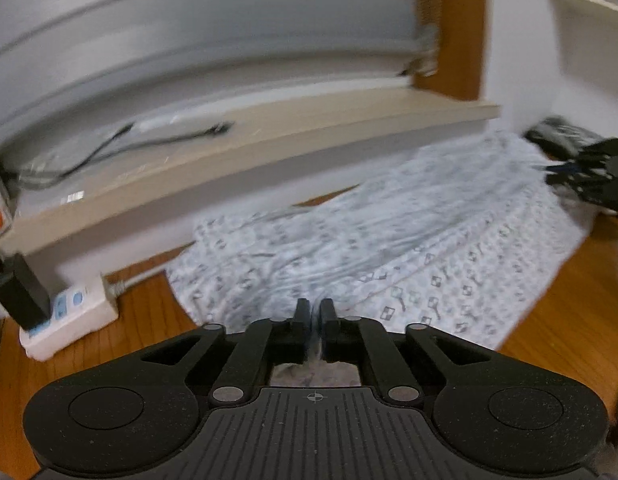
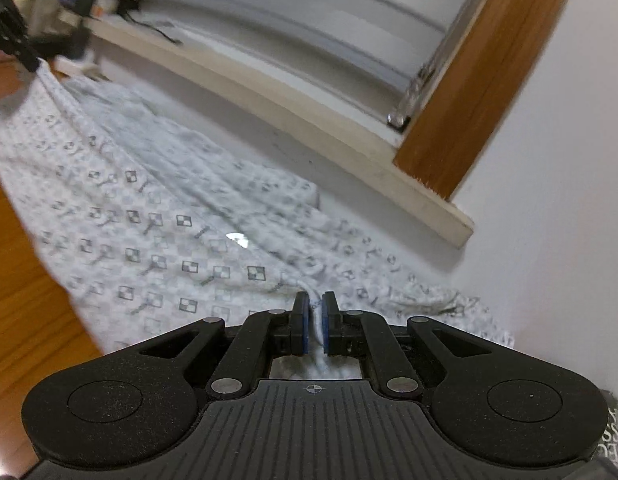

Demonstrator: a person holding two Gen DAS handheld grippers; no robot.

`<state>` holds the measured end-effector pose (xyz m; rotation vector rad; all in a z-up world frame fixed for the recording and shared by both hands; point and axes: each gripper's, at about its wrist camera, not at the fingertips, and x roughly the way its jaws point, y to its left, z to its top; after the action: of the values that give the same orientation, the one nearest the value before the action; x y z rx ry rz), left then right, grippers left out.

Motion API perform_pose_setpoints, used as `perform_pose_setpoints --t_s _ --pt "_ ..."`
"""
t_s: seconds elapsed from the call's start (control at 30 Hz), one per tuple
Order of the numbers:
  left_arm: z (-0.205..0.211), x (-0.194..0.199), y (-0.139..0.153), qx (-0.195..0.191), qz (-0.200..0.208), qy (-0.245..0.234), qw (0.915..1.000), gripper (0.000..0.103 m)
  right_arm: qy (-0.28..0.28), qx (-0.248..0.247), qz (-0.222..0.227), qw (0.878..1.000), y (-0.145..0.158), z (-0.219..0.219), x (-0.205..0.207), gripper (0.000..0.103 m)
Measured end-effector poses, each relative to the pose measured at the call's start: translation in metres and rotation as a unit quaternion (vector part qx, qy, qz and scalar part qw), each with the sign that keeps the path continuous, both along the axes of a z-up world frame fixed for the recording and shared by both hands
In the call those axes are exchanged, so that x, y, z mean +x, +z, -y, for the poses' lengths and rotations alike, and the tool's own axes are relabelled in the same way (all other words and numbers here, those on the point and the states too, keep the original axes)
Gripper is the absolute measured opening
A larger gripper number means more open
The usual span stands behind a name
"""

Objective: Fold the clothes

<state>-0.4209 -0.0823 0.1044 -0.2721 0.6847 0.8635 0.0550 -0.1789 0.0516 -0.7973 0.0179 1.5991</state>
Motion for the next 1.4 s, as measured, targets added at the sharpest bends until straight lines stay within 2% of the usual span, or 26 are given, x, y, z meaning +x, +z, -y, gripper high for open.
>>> perform_pose_setpoints --t_s 0.07,0.17,0.27,0.4,0.47,0.53,0.7,1.07,1.23,1.3,1.33,1.4 --pt "-0.005 0.000 -0.011 -0.004 -0.008 0.024 0.9997 0.013 -0.022 -0.001 -0.007 1.000 -0.007 -0.014 -0.004 0.019" --pt "-0.001 -0.002 -0.023 -0.002 -0.017 0.045 0.9989 0.020 -0.032 0.011 -0.037 0.999 -0.010 -0.014 -0.010 0.024" --pt "0.009 -0.005 -0.028 -0.006 -0.004 0.029 0.9996 0.020 -0.005 0.007 -0.070 0.997 -0.013 -0.004 -0.021 0.029" --pt "0.015 0.007 -0.039 -0.020 0.001 0.003 0.9998 0.020 0.031 -0.032 -0.117 0.992 -0.021 -0.001 -0.030 0.031" --pt "0.015 0.011 -0.047 -0.028 -0.006 0.005 0.9996 0.020 0.034 -0.051 -0.126 0.990 -0.027 -0.002 -0.033 0.035" --pt "0.016 0.009 -0.052 -0.033 0.000 0.010 0.9994 0.020 0.034 -0.058 -0.140 0.988 -0.029 -0.002 -0.033 0.036" --pt "0.027 0.000 -0.051 -0.039 -0.001 0.009 0.9992 0.019 0.030 -0.081 -0.203 0.975 -0.031 -0.004 -0.018 0.036" --pt "0.089 -0.037 -0.051 -0.040 0.010 0.010 0.9991 0.019 0.065 -0.104 -0.203 0.971 -0.027 0.048 -0.024 0.037" --pt "0.089 -0.035 -0.046 -0.042 0.008 0.010 0.9990 0.021 0.069 -0.086 -0.197 0.974 -0.025 0.062 -0.019 0.038" --pt "0.079 -0.031 -0.041 -0.029 0.007 0.014 0.9994 0.031 0.065 -0.070 -0.192 0.977 -0.021 0.065 -0.012 0.040" --pt "0.073 -0.029 -0.038 -0.021 0.007 0.017 0.9996 0.040 0.062 -0.062 -0.189 0.978 -0.019 0.066 -0.008 0.040" --pt "0.058 -0.025 -0.037 -0.017 0.010 0.015 0.9997 0.043 0.043 -0.043 -0.188 0.980 -0.012 0.068 0.008 0.042"
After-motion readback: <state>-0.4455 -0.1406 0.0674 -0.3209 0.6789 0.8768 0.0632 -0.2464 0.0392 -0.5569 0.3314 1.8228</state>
